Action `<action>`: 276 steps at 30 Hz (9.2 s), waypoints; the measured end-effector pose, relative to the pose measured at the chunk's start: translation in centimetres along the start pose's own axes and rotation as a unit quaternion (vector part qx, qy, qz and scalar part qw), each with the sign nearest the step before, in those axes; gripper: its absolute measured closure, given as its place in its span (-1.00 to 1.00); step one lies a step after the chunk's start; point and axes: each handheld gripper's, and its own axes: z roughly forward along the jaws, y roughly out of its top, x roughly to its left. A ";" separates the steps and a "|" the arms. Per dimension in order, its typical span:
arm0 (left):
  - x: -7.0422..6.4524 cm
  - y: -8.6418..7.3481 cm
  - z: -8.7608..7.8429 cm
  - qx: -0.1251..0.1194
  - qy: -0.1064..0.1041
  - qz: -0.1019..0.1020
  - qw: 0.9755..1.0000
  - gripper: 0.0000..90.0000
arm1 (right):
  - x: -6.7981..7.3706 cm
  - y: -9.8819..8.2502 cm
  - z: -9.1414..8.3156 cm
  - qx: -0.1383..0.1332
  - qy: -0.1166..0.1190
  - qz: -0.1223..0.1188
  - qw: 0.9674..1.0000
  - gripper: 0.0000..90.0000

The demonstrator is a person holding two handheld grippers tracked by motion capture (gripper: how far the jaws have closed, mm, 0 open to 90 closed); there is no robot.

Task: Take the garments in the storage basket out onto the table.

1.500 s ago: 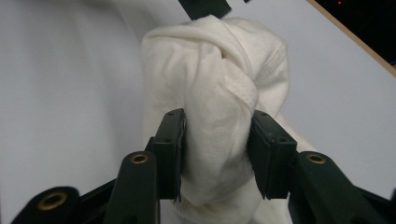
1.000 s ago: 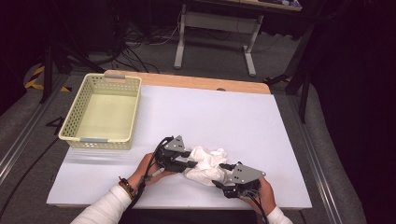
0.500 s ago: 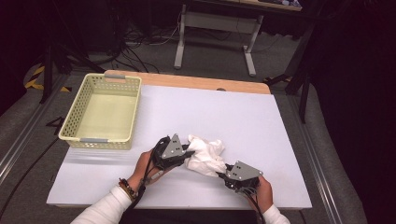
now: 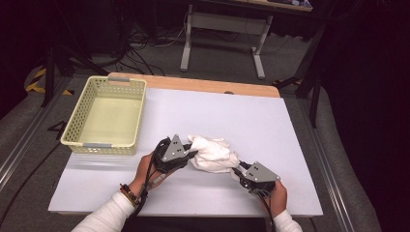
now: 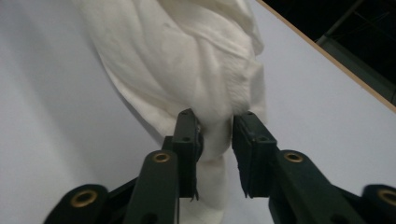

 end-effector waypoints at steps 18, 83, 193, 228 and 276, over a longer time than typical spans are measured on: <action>0.1 0.1 0.3 0.022 -0.010 0.005 1.000 0.05 | 0.0 0.2 0.0 -0.018 0.038 0.007 0.999 0.07; -0.3 -6.1 -1.5 0.143 -0.028 0.000 0.989 0.94 | 1.6 4.6 5.6 -0.026 0.109 0.019 0.993 -0.02; -2.9 0.7 3.0 0.052 -0.036 -0.013 0.998 0.07 | -3.5 2.3 -1.2 -0.039 0.012 0.022 0.999 0.02; -0.6 0.4 4.5 0.110 -0.012 0.004 0.994 0.93 | -6.5 2.1 2.1 0.019 -0.046 0.063 0.997 1.00; 0.4 1.9 0.7 0.060 0.002 0.022 0.998 0.92 | -5.8 1.9 -2.4 -0.047 -0.037 0.101 0.993 0.94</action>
